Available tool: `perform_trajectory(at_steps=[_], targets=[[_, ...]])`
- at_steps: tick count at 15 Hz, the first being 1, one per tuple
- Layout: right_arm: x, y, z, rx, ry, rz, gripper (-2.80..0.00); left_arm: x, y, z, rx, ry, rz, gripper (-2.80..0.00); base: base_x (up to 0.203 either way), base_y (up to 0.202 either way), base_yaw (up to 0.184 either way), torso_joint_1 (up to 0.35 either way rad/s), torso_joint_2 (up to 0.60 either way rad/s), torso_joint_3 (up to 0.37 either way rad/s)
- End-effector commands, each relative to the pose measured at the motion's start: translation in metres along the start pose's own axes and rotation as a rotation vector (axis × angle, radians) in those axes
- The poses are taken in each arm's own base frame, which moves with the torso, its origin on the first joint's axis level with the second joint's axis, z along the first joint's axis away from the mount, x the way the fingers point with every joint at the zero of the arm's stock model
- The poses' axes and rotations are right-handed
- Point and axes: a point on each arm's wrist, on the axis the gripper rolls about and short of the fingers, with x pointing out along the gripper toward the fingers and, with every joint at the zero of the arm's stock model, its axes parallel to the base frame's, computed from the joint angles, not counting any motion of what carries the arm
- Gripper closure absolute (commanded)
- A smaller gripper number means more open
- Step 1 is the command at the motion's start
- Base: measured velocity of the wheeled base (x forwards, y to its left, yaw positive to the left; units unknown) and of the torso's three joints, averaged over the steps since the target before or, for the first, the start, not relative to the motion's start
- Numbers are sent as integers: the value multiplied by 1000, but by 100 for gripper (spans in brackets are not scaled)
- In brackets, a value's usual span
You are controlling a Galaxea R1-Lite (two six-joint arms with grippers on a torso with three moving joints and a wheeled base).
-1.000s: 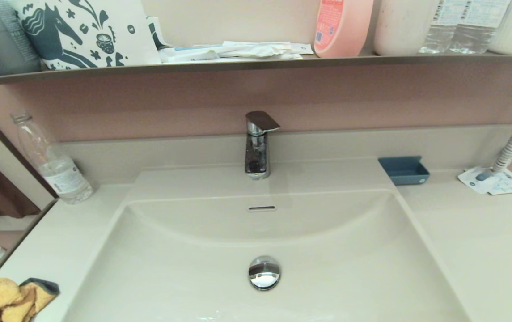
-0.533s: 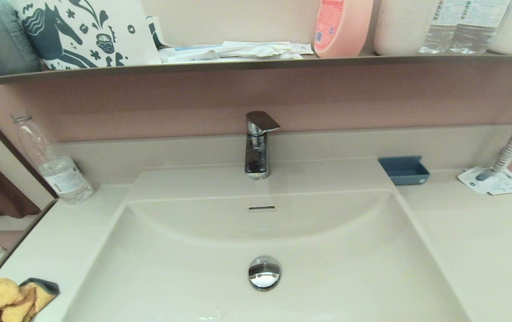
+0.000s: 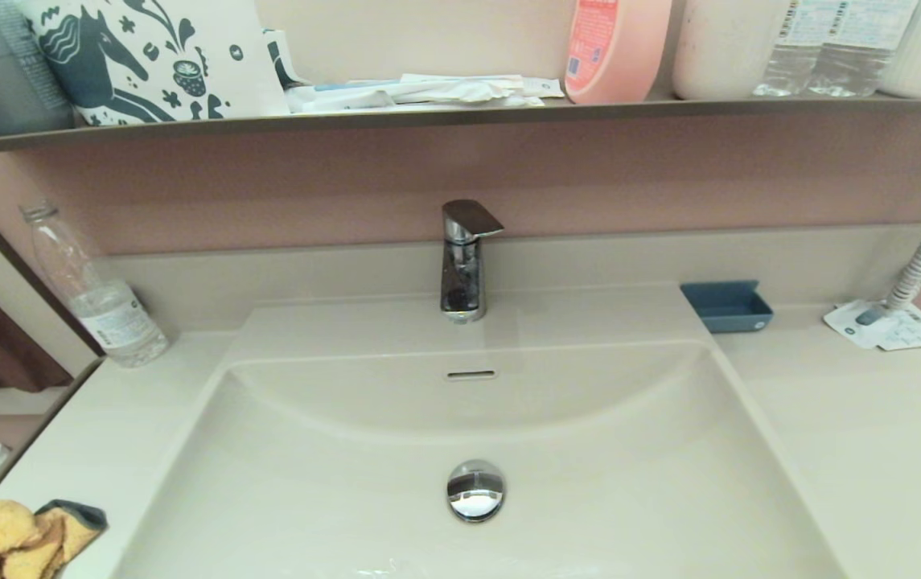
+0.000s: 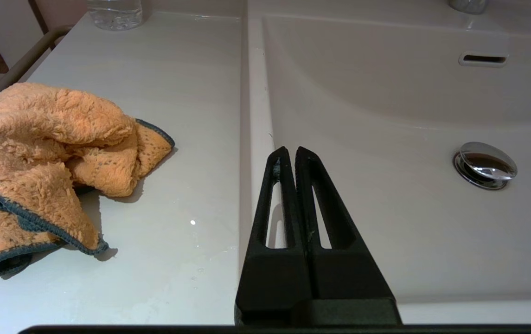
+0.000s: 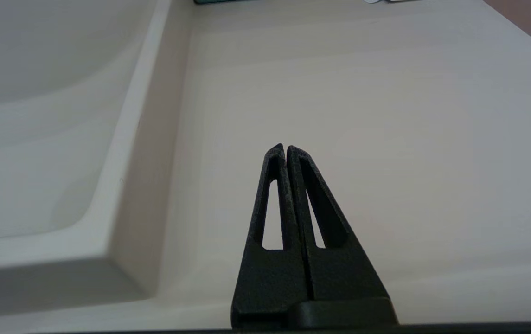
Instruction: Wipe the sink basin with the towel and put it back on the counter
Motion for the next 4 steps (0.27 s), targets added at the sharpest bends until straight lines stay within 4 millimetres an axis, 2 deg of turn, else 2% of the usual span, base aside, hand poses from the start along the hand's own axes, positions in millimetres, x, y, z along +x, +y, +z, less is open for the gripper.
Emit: perform_trajectory(at_steps=[1, 4], targets=[[0, 0, 0, 0, 0, 0, 0, 0, 0, 0, -1, 0, 0, 0, 0, 0, 0, 0, 0, 0], [0, 0, 0, 0, 0, 0, 0, 0, 0, 0, -1, 0, 0, 0, 0, 0, 0, 0, 0, 0]])
